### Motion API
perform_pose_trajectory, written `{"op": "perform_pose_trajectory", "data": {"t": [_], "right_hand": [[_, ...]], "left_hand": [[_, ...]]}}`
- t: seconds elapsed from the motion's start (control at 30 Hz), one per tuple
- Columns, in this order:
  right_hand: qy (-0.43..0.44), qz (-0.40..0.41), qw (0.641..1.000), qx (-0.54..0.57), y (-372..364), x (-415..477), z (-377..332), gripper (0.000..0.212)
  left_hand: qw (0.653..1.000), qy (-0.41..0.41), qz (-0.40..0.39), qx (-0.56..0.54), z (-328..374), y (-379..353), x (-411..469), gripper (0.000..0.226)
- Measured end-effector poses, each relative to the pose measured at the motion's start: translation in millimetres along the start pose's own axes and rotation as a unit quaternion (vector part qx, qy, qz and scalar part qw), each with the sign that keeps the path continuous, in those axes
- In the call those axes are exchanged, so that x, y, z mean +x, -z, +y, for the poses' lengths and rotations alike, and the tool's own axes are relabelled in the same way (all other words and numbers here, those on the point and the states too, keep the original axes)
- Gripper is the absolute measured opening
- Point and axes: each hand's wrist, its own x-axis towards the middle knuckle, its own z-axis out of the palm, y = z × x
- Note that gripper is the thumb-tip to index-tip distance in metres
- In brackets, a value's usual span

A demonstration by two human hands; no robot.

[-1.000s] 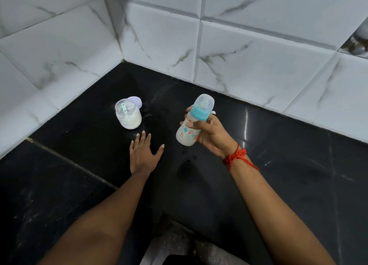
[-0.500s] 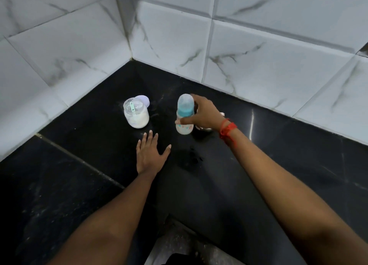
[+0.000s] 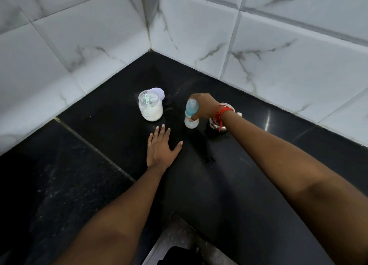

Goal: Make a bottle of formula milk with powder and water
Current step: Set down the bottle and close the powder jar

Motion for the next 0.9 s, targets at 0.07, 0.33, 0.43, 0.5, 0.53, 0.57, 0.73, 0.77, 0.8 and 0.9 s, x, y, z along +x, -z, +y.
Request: {"op": "perform_pose_trajectory", "data": {"t": [0.07,0.33,0.43,0.5,0.53,0.57,0.73,0.77,0.8,0.9], "right_hand": [[-0.008,0.002,1.000,0.009,-0.2,-0.6,4.1,0.070],[0.020,0.032,0.996,0.084,-1.2,-5.9,-1.0,0.086],[0.043,0.079,0.990,0.107,11.6,-1.5,-12.1,0.072],[0.071,0.104,0.988,0.093,24.5,12.6,-21.9,0.059],[0.085,0.105,0.988,0.079,31.4,23.7,-27.0,0.055],[0.097,0.099,0.988,0.064,37.2,34.9,-32.5,0.053],[0.126,0.017,0.992,-0.007,35.4,101.5,-59.3,0.053],[0.125,-0.004,0.992,-0.025,30.1,113.8,-63.0,0.058],[0.123,-0.024,0.991,-0.041,23.5,128.4,-65.3,0.064],[0.115,-0.080,0.986,-0.094,1.2,163.8,-68.7,0.084]], "left_hand": [[1.000,0.001,0.004,-0.001,0.4,0.4,0.1,0.082],[0.997,0.009,0.029,-0.070,-2.0,0.2,-1.7,0.072],[0.955,0.078,0.170,-0.229,-5.7,6.3,-4.4,0.052],[0.918,0.148,0.234,-0.285,-11.2,13.4,-0.2,0.056],[0.908,0.171,0.235,-0.302,-16.0,16.3,7.3,0.064],[0.903,0.184,0.220,-0.319,-21.7,18.6,16.7,0.074],[0.891,0.185,0.139,-0.391,-46.6,27.1,71.2,0.121],[0.893,0.179,0.124,-0.395,-49.0,28.5,78.4,0.124],[0.896,0.165,0.116,-0.395,-52.6,29.6,85.5,0.124],[0.907,0.093,0.104,-0.398,-64.9,31.8,93.8,0.106]]}}
